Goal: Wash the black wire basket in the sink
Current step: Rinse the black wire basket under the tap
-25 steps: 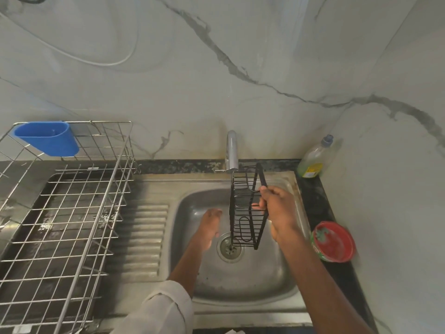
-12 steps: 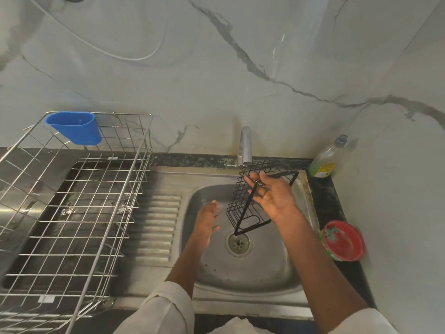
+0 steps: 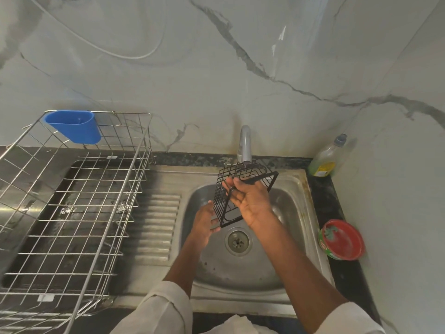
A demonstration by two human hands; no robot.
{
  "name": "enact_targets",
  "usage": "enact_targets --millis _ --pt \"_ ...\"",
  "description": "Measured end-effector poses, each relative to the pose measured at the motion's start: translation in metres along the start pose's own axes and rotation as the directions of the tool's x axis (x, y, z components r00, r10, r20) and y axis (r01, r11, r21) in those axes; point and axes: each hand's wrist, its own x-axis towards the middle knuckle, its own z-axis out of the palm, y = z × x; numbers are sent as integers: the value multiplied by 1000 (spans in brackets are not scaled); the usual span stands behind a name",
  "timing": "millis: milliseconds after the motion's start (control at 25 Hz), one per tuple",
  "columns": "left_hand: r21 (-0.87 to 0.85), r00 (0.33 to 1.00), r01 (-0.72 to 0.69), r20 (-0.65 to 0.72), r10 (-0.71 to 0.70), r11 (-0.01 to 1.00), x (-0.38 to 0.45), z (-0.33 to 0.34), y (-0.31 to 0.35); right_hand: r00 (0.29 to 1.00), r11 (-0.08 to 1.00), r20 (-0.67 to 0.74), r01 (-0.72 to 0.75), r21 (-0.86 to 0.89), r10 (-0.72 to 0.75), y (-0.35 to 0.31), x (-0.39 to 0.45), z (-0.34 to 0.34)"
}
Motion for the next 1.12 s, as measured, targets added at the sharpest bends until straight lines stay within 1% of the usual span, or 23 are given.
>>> enact_targets --millis 80,160,240,320,360,440,480,520,560,600,640,680,720,760,800,840,880,920,960,1000,1040,1120 --pt "47 995 -81 54 78 996 -1 2 1 1000 1000 -26 13 25 -12 -8 -1 -7" --pt "136 968 -208 172 184 969 -3 6 1 998 998 -53 32 49 -29 -20 0 -17" --pt "279 906 -355 339 255 892 -9 22 3 997 997 -73 30 71 -25 -29 1 -27" --pt "425 840 -510 434 327 748 -10 44 7 996 997 -84 21 71 -15 -34 -1 -34" --pt "489 825 -554 428 368 674 -11 54 9 997 997 -74 12 73 -6 -35 -3 -35" --pt "571 821 -570 362 442 591 -9 67 11 999 999 -34 9 52 -7 -36 -9 -34" --pt "582 817 -569 324 477 581 -8 68 12 1000 1000 -1 15 -2 -15 -36 -13 -32" --pt "578 818 -562 287 498 592 -7 67 12 999 995 21 26 -100 -24 -37 -17 -32" --pt "561 816 -563 264 514 606 -5 66 13 999 970 22 36 -239 -31 -39 -22 -31" --pt "549 821 -556 244 517 624 -4 64 14 998 915 -17 52 -399 -65 -42 -25 -31" --pt "531 822 -556 242 515 639 0 62 14 985 836 -82 83 -543 -151 -45 -28 -33" --pt "513 835 -541 237 496 666 4 61 16 941 733 -157 123 -669 -301 -48 -30 -39" --pt "486 857 -511 228 462 708 10 58 17 850 618 -221 147 -772 -479 -52 -31 -45" --pt "452 881 -472 217 421 757 13 56 18 734 504 -231 171 -847 -638 -57 -30 -53" --pt "421 901 -434 215 377 796 15 54 19 677 432 -192 204 -879 -711 -64 -29 -59" --pt "392 909 -414 227 350 822 16 53 21 711 404 -119 246 -881 -693 -69 -24 -67" --pt "377 912 -402 249 327 835 17 54 23 803 429 -35 280 -859 -594 -72 -20 -74" --pt "374 912 -394 273 306 840 17 56 25 886 463 44 282 -840 -461 -71 -16 -82" --pt "376 908 -394 301 292 839 18 59 27 929 499 107 284 -818 -353 -70 -17 -87" --pt "391 903 -400 324 283 829 19 62 30 940 526 148 297 -797 -307 -68 -17 -92" --pt "405 901 -401 337 274 822 20 66 33 940 550 159 309 -776 -303 -65 -13 -100" --pt "445 904 -396 340 258 803 23 70 38 932 576 128 313 -755 -338 -61 -4 -115"
